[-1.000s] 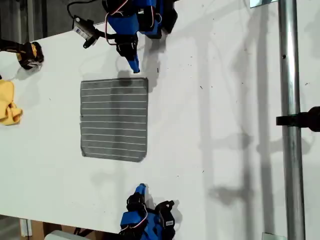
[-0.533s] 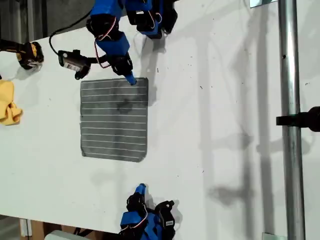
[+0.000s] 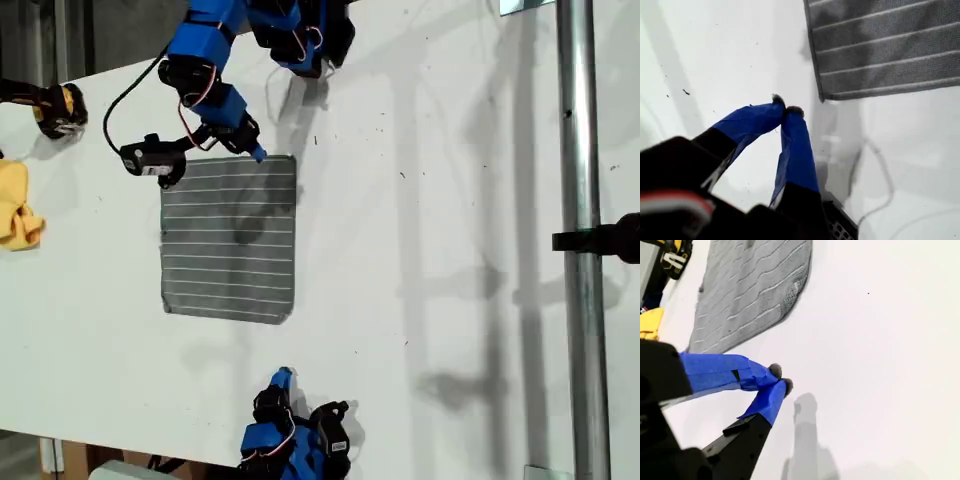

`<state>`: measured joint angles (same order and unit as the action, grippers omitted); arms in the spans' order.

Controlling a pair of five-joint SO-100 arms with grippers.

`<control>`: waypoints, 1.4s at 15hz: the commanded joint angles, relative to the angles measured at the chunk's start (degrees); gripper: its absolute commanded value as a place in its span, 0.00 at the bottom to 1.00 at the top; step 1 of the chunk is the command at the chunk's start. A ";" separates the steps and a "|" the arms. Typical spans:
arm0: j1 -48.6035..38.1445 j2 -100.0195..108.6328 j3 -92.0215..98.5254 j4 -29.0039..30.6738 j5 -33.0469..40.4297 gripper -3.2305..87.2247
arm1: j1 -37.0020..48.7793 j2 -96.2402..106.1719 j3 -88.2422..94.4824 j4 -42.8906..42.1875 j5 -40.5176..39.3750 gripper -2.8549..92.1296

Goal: Grasp corners of a towel and fold twice.

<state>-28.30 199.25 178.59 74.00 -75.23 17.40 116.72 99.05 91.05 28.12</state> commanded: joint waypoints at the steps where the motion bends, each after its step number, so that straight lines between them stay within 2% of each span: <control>1: -0.53 0.09 0.00 0.35 -0.79 0.02 | 1.32 -1.76 -3.87 0.62 -2.72 0.03; 5: -0.53 0.09 0.00 0.35 -0.79 0.02 | 2.11 -4.57 -3.52 -1.41 -2.99 0.03; 6: -0.53 0.09 0.00 0.35 -0.79 0.02 | 2.20 -4.48 -2.55 -2.02 -2.72 0.06; 7: -0.53 0.09 0.00 0.35 -0.79 0.02 | 2.37 -4.83 -2.64 -1.32 -2.72 0.10; 8: -0.53 0.09 0.00 0.35 -0.79 0.02 | 2.55 -5.10 -2.81 -0.44 -2.64 0.28; 9: -0.53 0.09 0.00 0.35 -0.79 0.02 | 2.72 -6.15 -4.04 0.53 -2.55 0.36; 11: -0.53 0.09 0.00 0.35 -0.79 0.02 | 3.69 -7.91 -5.89 2.11 -1.93 0.45; 15: -0.44 0.09 0.00 0.35 -0.79 0.02 | 5.36 -10.20 -3.25 -0.53 -1.85 0.45; 21: -0.44 0.09 0.00 0.35 -0.79 0.02 | 7.56 -12.83 13.80 -19.34 -3.96 0.42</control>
<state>-28.30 199.25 178.59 74.00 -75.41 24.08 103.54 110.92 75.94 25.14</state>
